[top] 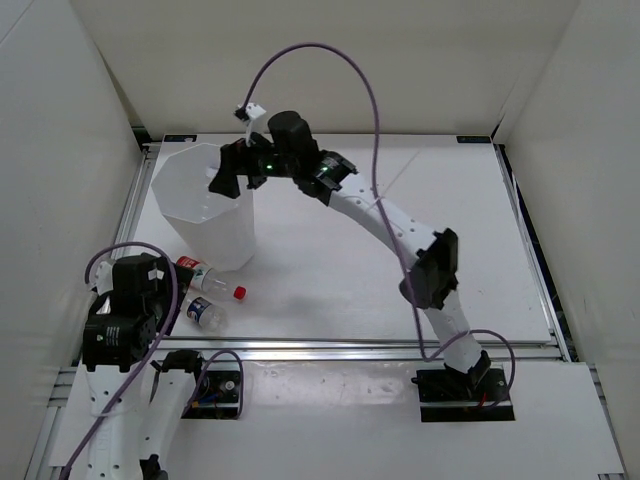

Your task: Put the plastic bottles in the bin

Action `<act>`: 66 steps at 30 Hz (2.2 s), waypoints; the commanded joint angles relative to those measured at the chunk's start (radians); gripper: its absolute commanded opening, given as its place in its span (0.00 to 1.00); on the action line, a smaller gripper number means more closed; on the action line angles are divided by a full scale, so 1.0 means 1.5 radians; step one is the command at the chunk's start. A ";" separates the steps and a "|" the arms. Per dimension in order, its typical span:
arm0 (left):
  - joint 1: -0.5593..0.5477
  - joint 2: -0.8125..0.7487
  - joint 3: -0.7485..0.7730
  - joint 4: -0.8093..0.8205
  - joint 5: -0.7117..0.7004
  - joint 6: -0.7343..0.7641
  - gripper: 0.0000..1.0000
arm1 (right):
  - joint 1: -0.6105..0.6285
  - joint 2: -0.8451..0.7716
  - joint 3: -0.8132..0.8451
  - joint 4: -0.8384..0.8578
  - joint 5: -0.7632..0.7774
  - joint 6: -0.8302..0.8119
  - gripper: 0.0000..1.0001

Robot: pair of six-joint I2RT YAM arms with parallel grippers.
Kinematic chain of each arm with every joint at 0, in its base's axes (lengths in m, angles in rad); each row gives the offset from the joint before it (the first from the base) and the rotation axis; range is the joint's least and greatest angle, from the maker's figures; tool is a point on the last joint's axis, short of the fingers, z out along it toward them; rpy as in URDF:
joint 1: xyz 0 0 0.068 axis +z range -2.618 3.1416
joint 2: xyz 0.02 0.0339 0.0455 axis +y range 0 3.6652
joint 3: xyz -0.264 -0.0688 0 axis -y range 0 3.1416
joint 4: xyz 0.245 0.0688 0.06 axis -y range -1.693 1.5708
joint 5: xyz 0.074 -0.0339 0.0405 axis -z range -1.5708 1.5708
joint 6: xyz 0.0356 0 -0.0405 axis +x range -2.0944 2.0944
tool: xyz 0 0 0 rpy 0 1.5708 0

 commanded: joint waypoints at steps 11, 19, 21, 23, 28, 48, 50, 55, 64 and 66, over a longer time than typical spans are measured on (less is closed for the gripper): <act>-0.004 -0.089 -0.263 0.116 0.061 -0.077 1.00 | -0.159 -0.465 -0.281 -0.041 0.008 0.010 1.00; -0.004 -0.089 -0.355 0.177 -0.025 -0.070 1.00 | -0.159 -0.514 -0.317 -0.119 -0.019 -0.002 1.00; -0.004 -0.089 -0.361 0.201 -0.044 -0.070 1.00 | -0.159 -0.524 -0.324 -0.131 -0.025 -0.011 1.00; -0.004 -0.048 -0.367 0.227 -0.044 -0.060 1.00 | -0.159 -0.537 -0.338 -0.131 -0.018 -0.011 1.00; -0.004 0.081 -0.374 0.253 -0.044 -0.046 1.00 | -0.165 -0.537 -0.318 -0.145 -0.012 -0.023 1.00; -0.004 0.015 -0.065 0.017 -0.117 -0.217 0.53 | -0.191 -0.558 -0.325 -0.210 -0.024 -0.036 1.00; -0.004 0.033 0.052 0.025 -0.150 -0.206 0.52 | -0.191 -0.558 -0.332 -0.210 -0.032 -0.030 1.00; -0.004 0.142 0.232 0.106 -0.175 -0.159 0.50 | -0.191 -0.558 -0.360 -0.210 -0.038 -0.021 1.00; -0.029 0.339 0.275 0.374 -0.019 -0.052 0.65 | -0.191 -0.558 -0.376 -0.210 -0.024 -0.021 1.00; -0.051 0.373 0.295 0.396 -0.010 -0.007 0.70 | -0.197 -0.566 -0.390 -0.210 -0.017 -0.021 1.00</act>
